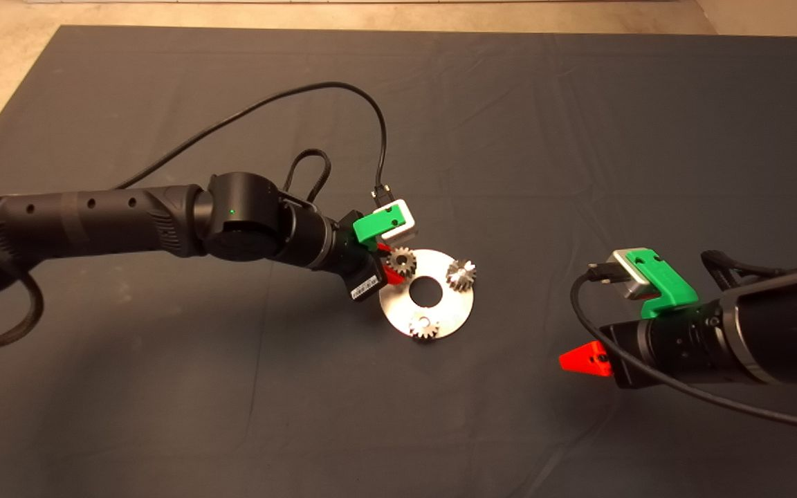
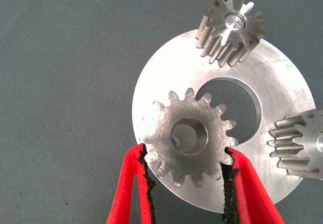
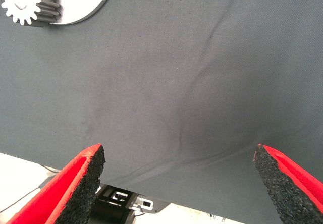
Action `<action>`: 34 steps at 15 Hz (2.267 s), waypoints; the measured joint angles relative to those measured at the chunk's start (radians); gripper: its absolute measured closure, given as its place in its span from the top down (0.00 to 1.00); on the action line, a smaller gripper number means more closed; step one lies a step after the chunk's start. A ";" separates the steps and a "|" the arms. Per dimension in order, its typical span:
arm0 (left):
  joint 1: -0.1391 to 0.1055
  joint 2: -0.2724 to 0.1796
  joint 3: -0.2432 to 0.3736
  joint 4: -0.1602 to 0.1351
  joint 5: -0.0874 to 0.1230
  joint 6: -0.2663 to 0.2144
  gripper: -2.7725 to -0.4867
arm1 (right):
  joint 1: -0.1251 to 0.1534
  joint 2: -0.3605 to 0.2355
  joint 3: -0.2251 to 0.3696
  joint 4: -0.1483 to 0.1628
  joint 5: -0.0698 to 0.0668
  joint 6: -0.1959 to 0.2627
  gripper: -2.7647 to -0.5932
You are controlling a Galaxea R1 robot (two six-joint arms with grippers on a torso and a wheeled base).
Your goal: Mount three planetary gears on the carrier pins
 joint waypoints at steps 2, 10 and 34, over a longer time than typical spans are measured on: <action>0.000 0.000 -0.001 -0.001 -0.001 0.001 0.02 | 0.000 0.000 0.000 0.000 -0.001 0.000 0.74; 0.000 -0.009 -0.001 -0.008 -0.010 0.036 0.02 | 0.000 0.000 0.000 0.000 0.000 0.000 0.74; 0.019 -0.020 -0.019 -0.017 0.036 0.050 0.02 | 0.000 0.000 0.000 0.000 -0.001 0.000 0.74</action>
